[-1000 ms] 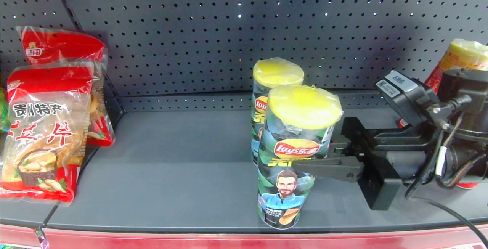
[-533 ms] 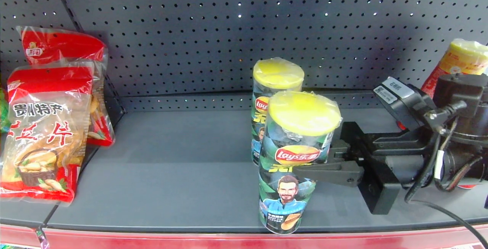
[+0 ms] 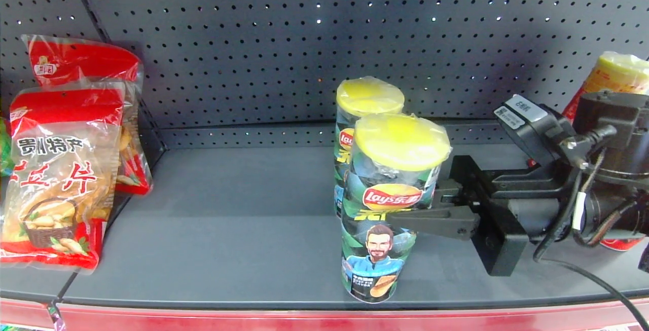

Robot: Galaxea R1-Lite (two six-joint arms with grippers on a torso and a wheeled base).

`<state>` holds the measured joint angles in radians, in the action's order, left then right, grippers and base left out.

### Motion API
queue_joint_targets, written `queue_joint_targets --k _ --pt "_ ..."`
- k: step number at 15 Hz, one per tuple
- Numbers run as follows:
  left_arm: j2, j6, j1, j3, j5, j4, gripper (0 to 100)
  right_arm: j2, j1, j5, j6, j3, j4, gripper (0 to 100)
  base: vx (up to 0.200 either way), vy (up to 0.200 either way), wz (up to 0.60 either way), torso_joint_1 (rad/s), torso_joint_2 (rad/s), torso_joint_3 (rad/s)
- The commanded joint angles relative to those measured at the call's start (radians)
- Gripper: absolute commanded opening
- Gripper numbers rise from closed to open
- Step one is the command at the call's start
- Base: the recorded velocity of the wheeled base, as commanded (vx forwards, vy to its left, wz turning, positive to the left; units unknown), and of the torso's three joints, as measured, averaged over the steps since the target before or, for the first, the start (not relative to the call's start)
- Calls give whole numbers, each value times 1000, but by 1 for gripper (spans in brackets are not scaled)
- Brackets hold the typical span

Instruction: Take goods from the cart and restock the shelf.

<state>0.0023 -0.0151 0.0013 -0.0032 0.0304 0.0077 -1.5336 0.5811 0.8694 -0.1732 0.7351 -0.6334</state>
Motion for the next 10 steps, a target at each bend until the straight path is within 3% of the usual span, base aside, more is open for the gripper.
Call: queue_joint_targets --k 1,10 --pt "1 0 0 0 0 0 100 -17 -1 0 0 9 0 0 0 0 0 0 0 0" --pt "1 0 0 0 0 0 100 -25 -3 0 -3 -5 0 0 0 0 0 0 0 0"
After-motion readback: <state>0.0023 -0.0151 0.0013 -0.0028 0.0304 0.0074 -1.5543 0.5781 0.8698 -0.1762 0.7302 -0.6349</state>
